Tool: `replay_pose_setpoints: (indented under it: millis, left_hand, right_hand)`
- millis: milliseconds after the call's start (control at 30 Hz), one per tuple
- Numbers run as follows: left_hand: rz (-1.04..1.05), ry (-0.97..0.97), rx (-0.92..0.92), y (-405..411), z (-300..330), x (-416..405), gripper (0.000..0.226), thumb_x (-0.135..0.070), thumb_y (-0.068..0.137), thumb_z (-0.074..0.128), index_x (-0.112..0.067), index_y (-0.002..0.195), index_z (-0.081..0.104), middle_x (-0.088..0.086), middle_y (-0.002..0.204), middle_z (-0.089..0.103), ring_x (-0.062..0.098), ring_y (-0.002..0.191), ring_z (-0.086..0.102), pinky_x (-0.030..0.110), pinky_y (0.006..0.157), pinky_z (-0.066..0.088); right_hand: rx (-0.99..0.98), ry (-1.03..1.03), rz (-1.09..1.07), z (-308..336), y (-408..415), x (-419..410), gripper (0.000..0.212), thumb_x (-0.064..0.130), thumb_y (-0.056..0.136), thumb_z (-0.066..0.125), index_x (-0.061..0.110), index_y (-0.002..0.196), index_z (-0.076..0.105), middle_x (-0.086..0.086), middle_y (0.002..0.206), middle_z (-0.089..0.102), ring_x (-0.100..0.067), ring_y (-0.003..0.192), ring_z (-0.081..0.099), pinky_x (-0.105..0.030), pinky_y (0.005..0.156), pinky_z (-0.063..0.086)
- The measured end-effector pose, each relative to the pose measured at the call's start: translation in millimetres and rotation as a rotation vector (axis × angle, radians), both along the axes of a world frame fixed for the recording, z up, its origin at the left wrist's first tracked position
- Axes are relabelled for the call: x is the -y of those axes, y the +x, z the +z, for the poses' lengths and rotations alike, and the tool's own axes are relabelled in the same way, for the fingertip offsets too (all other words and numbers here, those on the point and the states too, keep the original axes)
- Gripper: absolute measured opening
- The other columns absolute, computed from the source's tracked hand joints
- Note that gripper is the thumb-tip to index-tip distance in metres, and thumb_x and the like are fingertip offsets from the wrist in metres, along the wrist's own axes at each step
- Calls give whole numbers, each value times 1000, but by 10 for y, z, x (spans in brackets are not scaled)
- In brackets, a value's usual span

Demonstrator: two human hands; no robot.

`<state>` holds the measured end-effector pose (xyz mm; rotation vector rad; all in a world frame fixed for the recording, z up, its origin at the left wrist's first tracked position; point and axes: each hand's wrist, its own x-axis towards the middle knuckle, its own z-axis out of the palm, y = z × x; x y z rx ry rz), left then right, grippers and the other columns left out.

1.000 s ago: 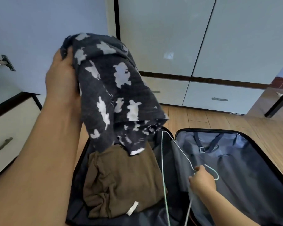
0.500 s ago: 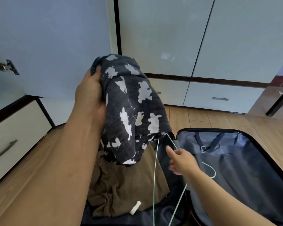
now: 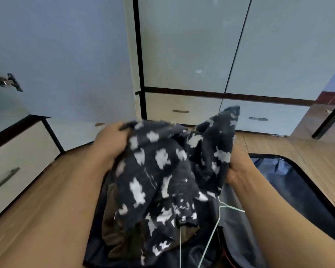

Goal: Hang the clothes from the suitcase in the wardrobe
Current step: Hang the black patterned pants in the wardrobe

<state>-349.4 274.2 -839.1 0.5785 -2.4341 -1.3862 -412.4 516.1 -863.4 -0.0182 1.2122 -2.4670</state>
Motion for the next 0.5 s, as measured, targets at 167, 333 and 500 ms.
replay_pose_setpoints:
  millis: [167, 333, 500]
  left_hand:
    - [-369, -110, 587, 135, -340, -181, 68, -31, 83, 72, -23, 142, 39, 4, 139, 49, 20, 121, 50, 31, 94, 42]
    - [-612, 330, 351, 120, -328, -574, 81, -29, 70, 84, -35, 137, 39, -8, 132, 57, 11, 121, 54, 37, 108, 40]
    - [-179, 416, 103, 17, -365, -486, 27, -6, 90, 60, -30, 100, 67, -1, 94, 74, 21, 92, 70, 47, 91, 53]
  right_hand:
    - [-173, 302, 91, 13, 164, 90, 20, -5, 90, 51, 0, 96, 69, -18, 91, 72, -28, 78, 68, -41, 74, 58]
    - [-259, 418, 183, 69, 311, 355, 28, -15, 88, 44, 0, 86, 68, -15, 83, 72, -23, 76, 70, -32, 64, 57]
    - [-223, 486, 41, -1, 221, 416, 23, -8, 85, 55, 10, 94, 68, -6, 94, 74, -17, 86, 69, -30, 81, 57]
